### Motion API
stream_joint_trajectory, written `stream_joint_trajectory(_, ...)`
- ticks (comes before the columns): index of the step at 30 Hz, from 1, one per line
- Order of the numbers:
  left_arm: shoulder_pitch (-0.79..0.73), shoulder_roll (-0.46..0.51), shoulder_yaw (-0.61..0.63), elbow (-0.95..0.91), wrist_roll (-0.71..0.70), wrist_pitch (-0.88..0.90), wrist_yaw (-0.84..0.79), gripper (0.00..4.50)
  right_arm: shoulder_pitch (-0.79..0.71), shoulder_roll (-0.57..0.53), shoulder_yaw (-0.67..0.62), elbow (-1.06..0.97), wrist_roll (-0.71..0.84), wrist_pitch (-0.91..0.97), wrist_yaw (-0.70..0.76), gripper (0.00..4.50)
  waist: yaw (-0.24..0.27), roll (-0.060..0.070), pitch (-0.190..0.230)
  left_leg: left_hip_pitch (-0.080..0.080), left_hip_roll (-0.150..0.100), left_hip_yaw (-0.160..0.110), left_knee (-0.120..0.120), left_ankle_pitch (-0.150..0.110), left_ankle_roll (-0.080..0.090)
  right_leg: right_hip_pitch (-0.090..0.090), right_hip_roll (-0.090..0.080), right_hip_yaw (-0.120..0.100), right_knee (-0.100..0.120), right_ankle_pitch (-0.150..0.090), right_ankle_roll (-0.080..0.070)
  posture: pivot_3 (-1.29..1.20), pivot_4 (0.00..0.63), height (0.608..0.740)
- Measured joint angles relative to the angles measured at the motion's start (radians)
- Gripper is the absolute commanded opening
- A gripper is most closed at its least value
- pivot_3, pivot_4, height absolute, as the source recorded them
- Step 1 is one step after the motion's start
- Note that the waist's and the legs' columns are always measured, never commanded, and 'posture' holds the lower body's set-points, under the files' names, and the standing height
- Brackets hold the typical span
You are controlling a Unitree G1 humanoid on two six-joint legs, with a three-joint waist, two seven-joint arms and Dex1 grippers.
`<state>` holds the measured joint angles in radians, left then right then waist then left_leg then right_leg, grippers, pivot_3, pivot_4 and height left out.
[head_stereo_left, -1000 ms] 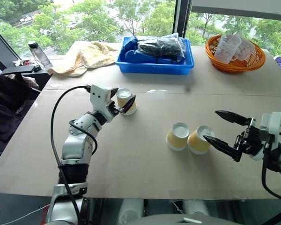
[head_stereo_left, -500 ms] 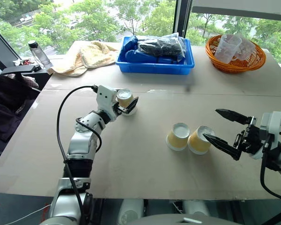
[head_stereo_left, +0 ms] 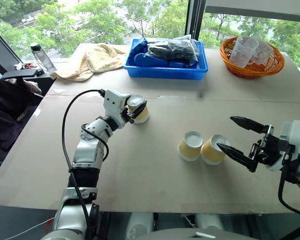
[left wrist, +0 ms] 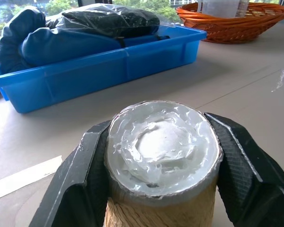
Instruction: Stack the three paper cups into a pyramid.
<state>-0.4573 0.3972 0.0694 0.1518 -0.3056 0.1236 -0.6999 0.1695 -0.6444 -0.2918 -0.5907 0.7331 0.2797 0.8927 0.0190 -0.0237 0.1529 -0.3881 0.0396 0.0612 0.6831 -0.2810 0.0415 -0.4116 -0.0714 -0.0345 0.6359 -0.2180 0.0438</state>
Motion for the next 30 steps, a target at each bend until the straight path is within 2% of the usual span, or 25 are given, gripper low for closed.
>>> stream_joint_trajectory(6,-0.094,0.003,-0.115,-0.193,-0.149,0.131,-0.229,2.37,0.045,-0.003,-0.045,0.013,0.004,-0.009,0.016,4.50,-0.002,0.000,0.000,-0.001,-0.001,0.000,0.000,0.000,0.000,0.000,0.000,0.000,-0.003,0.000,0.000,0.00,0.150,0.733)
stream_joint_trajectory(11,-0.182,0.003,-0.219,-0.249,-0.203,0.211,-0.374,2.37,0.103,0.003,-0.073,0.025,0.001,-0.024,0.025,4.50,-0.006,0.001,0.000,-0.001,-0.001,-0.001,0.000,0.000,0.000,0.000,0.001,0.000,-0.002,0.000,0.000,0.00,0.150,0.733)
stream_joint_trajectory(13,-0.220,0.000,-0.285,-0.223,-0.185,0.208,-0.443,2.37,0.145,0.016,-0.086,0.024,-0.002,-0.039,0.026,4.50,-0.004,0.001,0.000,-0.001,-0.001,-0.001,0.000,0.000,0.000,0.000,0.002,0.000,-0.002,0.000,0.000,0.00,0.150,0.733)
stream_joint_trajectory(19,-0.299,-0.044,-0.345,-0.102,-0.150,0.175,-0.548,2.37,0.235,0.056,-0.112,0.011,-0.010,-0.074,0.021,4.50,-0.004,0.001,0.000,-0.001,-0.001,-0.001,0.000,0.000,0.000,0.000,0.002,0.001,-0.002,-0.001,0.000,0.00,0.150,0.733)
stream_joint_trajectory(30,-0.347,-0.140,-0.363,-0.011,-0.115,0.140,-0.608,2.37,0.297,0.110,-0.111,-0.049,-0.026,-0.112,-0.015,4.50,-0.003,0.002,0.000,-0.004,-0.002,-0.004,0.001,0.000,0.000,-0.001,0.002,0.001,-0.004,-0.001,0.000,0.00,0.150,0.733)
